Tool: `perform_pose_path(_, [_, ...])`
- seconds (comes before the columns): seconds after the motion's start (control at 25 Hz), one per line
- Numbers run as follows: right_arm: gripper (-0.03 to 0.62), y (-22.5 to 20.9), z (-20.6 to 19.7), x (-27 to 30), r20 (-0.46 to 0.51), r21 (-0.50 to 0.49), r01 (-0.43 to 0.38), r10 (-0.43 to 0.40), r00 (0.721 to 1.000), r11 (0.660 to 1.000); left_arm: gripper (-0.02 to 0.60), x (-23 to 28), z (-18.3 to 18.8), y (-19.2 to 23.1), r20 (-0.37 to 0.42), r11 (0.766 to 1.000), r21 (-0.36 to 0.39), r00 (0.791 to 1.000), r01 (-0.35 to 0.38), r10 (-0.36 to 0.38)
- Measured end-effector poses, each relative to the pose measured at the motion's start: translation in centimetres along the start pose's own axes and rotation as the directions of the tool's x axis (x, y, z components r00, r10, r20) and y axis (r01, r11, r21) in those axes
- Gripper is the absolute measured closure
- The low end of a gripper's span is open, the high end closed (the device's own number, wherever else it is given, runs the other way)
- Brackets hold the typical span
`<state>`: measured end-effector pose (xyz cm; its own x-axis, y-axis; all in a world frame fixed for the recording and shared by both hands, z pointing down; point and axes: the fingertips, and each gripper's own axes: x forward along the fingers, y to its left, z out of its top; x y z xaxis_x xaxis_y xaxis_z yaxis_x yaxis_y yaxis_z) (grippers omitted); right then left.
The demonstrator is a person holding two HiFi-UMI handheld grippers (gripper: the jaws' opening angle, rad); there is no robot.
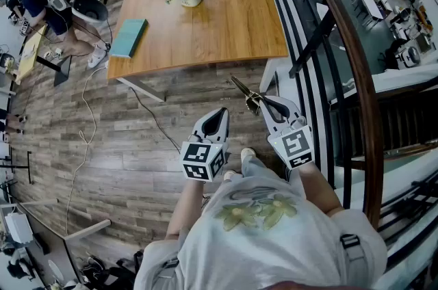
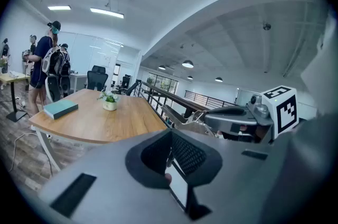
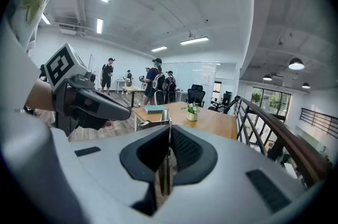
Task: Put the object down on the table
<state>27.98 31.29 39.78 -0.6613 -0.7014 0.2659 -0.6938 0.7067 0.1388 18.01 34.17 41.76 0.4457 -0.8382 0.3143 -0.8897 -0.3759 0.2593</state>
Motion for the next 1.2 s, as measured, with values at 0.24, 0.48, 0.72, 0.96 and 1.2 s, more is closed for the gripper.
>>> perform_pose_path(0.24, [0.580,-1.3,0.1,0.2,0.012,-0.009,0.000,0.000,1.000,1.000,0.568,1.0,1.0,-0.3,0.030,1.000,0.014,0.999,-0.011,0.011])
perform_pose_path(0.48, [0.580,-2.4,0.1,1.4,0.028,-0.024,-0.024,0.024,0.999,0.999,0.568,1.6,1.1,0.3,0.063,0.998,-0.012,0.997,-0.054,0.055])
perform_pose_path(0.72, [0.580,-2.6,0.2,2.9,0.022,-0.042,-0.061,0.061,0.998,0.997,0.568,2.3,0.5,1.1,0.052,0.996,-0.049,0.996,-0.074,0.076])
perform_pose_path(0.96, [0.580,-4.3,1.2,6.0,0.021,-0.049,-0.067,0.068,0.997,0.997,0.568,4.5,2.5,3.8,0.061,0.994,-0.050,0.993,-0.094,0.097])
perform_pose_path(1.2, [0.580,-6.2,2.6,10.6,0.032,-0.063,-0.073,0.075,0.997,0.995,0.568,7.5,4.6,7.7,0.055,0.992,-0.038,0.991,-0.117,0.119])
